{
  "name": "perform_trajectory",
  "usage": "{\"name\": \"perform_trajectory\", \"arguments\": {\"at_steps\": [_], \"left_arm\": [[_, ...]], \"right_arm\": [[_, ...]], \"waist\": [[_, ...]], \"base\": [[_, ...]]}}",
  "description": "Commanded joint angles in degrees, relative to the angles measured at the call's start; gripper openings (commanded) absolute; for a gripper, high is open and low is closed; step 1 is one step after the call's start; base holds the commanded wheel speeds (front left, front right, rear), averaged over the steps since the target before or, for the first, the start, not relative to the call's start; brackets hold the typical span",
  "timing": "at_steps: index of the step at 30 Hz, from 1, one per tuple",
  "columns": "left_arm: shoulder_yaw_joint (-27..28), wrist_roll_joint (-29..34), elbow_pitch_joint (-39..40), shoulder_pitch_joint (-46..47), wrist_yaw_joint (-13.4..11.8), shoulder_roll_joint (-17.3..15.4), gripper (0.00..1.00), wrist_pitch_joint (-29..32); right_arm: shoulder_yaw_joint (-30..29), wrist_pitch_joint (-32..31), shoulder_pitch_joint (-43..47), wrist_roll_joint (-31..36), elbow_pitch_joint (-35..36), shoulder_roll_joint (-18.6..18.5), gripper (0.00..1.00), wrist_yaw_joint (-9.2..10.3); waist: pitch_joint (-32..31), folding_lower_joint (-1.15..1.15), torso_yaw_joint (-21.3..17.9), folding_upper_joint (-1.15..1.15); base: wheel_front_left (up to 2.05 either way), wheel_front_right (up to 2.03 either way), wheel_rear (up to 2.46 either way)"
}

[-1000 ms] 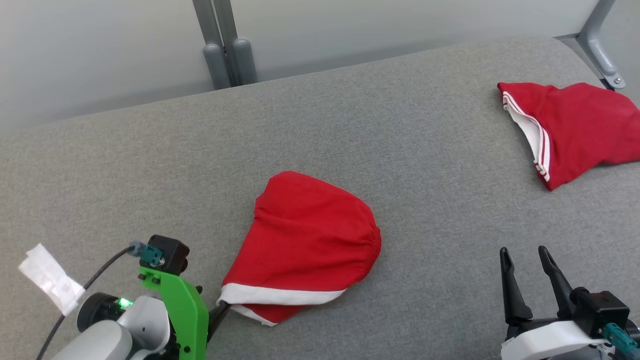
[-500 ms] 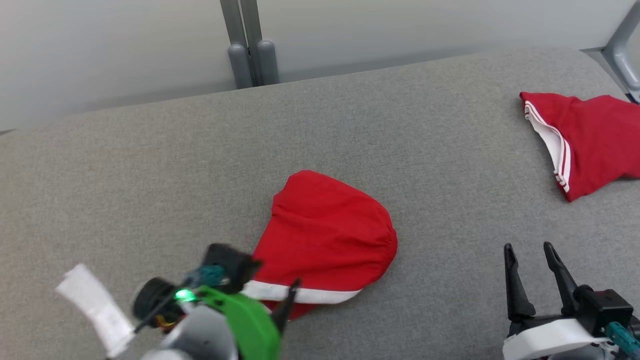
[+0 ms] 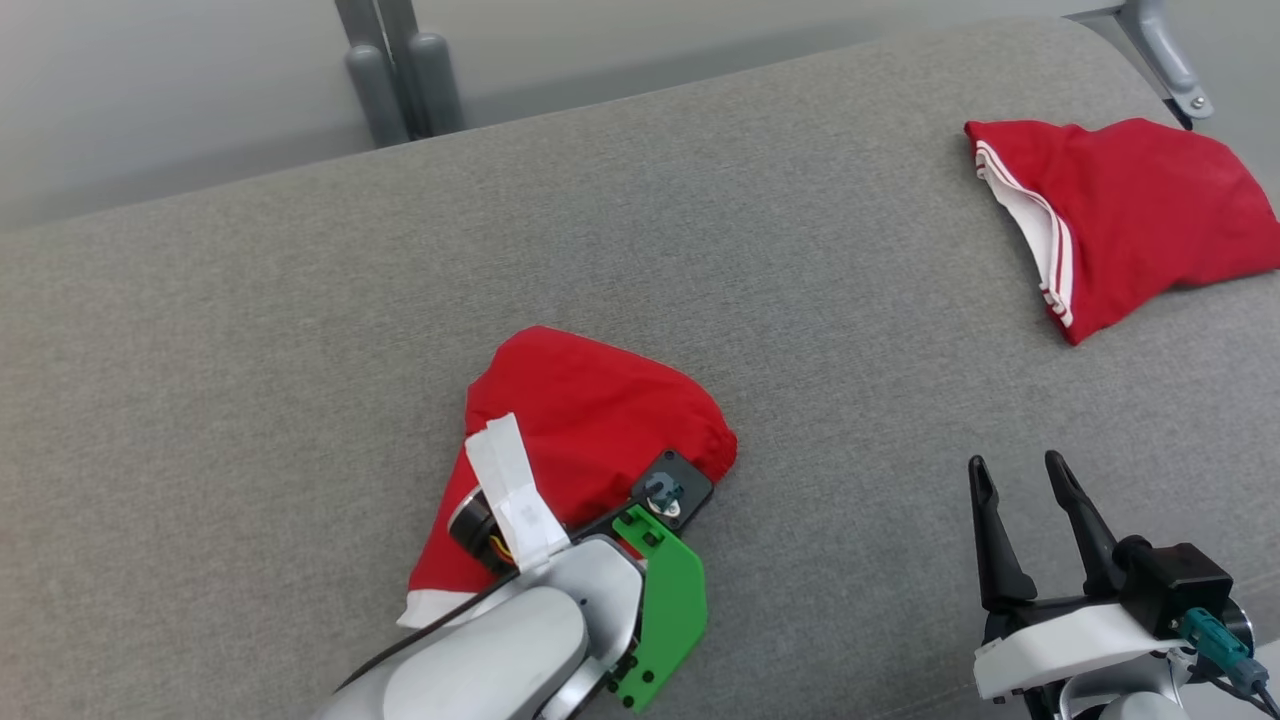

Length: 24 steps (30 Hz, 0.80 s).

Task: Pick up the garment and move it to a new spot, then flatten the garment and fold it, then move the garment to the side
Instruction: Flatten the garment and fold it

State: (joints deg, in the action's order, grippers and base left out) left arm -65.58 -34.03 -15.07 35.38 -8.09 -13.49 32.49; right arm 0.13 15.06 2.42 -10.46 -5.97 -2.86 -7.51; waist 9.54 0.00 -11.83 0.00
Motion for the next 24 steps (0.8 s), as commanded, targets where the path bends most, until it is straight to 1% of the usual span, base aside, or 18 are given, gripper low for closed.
{"name": "perform_trajectory", "arguments": {"at_steps": [1, 2, 3, 4, 5, 6, 8, 12, 15, 16, 17, 21, 24], "left_arm": [[-0.1, 1.1, -1.7, 1.0, -0.2, -0.6, 1.0, -0.4], [-0.1, 0.7, -3.0, 1.0, 0.0, -0.7, 0.9, -0.4], [-0.2, 0.6, -4.0, 1.1, 0.4, -1.0, 0.64, -0.2], [-0.3, 0.1, -4.8, 1.1, 0.8, -1.4, 0.29, 0.1], [0.0, -0.5, -5.3, 1.0, 1.1, -1.6, 0.16, 0.1], [0.4, -1.1, -5.3, 0.7, 1.6, -1.6, 0.0, -0.1], [2.5, -3.6, -4.0, 0.0, 2.0, -0.8, 0.0, -1.6], [7.3, -8.2, 0.4, -0.7, 2.7, 2.2, 0.0, -6.6], [12.0, -11.0, 3.0, 0.1, 2.4, 5.6, 0.0, -12.9], [13.2, -10.8, 3.4, 1.1, 2.4, 6.5, 0.0, -14.9], [13.7, -10.1, 3.6, 2.6, 3.0, 7.2, 0.0, -16.8], [15.9, -11.2, 4.0, 6.0, 3.2, 9.9, 0.0, -23.5], [17.1, -13.6, 4.1, 8.6, 2.3, 10.4, 0.0, -28.4]], "right_arm": [[-0.1, 0.2, -0.2, -0.4, -0.1, -0.1, 1.0, 0.04], [-0.3, 0.2, -0.1, -0.5, -0.2, -0.1, 1.0, 0.04], [-0.5, 0.2, 0.1, -0.6, -0.2, -0.1, 1.0, 0.04], [-0.7, 0.2, 0.4, -0.6, -0.3, -0.1, 1.0, 0.04], [-0.8, 0.2, 0.6, -0.7, -0.4, -0.1, 1.0, 0.04], [-0.9, 0.2, 0.7, -0.7, -0.5, -0.1, 1.0, 0.04], [-1.2, 0.2, 1.1, -0.8, -0.5, -0.1, 1.0, 0.04], [-1.4, 0.2, 1.6, -0.8, -0.7, -0.1, 1.0, 0.04], [-1.2, 0.2, 1.3, -0.6, -0.7, -0.1, 1.0, 0.04], [-1.1, 0.2, 1.1, -0.6, -0.7, -0.1, 1.0, 0.04], [-0.8, 0.2, 0.8, -0.5, -0.7, -0.1, 1.0, 0.04], [0.2, 0.2, 0.1, -0.8, -0.9, -0.1, 1.0, 0.04], [0.9, 0.2, -0.3, -0.9, -1.1, -0.1, 1.0, 0.04]], "waist": [[0.8, 0.0, -2.2, 0.0], [0.8, 0.0, -2.5, 0.0], [0.8, 0.0, -2.7, 0.0], [0.7, 0.0, -2.8, 0.0], [0.6, 0.0, -2.8, 0.0], [0.4, 0.0, -2.8, 0.0], [0.1, 0.0, -2.6, 0.0], [-0.7, 0.0, -1.6, 0.0], [-1.2, 0.0, -1.0, 0.0], [-1.3, 0.0, -0.8, 0.0], [-1.4, 0.0, -0.7, 0.0], [-1.8, 0.0, -0.2, 0.0], [-1.9, 0.0, -0.2, 0.0]], "base": [[0.0, 0.0, 0.0], [0.0, 0.0, 0.0], [0.0, 0.0, 0.0], [0.0, 0.0, 0.0], [0.0, 0.0, 0.0], [0.0, 0.0, 0.0], [0.0, 0.0, 0.0], [0.0, 0.0, 0.0], [0.0, 0.0, 0.0], [0.0, 0.0, 0.0], [0.0, 0.0, 0.0], [0.0, 0.0, 0.0], [0.0, 0.0, 0.0]]}}
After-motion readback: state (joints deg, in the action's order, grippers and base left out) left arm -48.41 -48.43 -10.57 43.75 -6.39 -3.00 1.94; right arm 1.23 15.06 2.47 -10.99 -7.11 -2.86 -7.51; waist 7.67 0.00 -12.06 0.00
